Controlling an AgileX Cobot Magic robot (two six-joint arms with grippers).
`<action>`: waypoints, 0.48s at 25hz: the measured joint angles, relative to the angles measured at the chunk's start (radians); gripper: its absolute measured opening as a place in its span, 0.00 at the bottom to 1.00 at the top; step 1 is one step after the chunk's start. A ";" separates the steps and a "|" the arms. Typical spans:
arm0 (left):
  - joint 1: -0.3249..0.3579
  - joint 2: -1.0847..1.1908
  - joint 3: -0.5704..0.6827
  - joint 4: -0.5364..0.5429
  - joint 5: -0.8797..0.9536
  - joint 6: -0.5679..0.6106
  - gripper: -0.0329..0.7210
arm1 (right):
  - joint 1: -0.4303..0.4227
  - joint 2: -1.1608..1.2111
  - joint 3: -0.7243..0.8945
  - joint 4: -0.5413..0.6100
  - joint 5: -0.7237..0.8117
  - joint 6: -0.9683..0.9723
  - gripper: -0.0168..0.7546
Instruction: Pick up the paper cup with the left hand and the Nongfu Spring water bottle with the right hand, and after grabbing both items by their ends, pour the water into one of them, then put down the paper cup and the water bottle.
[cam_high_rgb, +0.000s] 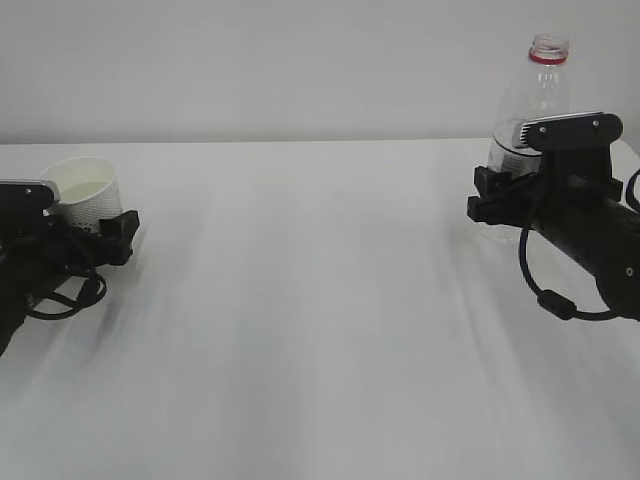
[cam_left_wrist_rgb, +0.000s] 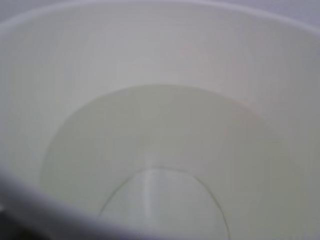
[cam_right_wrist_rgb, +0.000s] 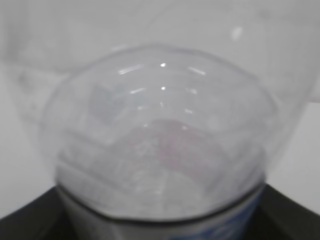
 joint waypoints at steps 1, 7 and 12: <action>0.000 0.000 0.002 0.001 0.000 0.000 0.95 | 0.000 0.000 0.000 0.000 0.000 0.000 0.70; 0.000 0.000 0.050 0.006 -0.002 -0.006 0.95 | 0.000 0.000 0.000 0.000 0.000 0.000 0.70; 0.000 0.000 0.101 0.006 -0.002 -0.008 0.95 | 0.000 0.000 0.000 0.000 0.000 0.000 0.70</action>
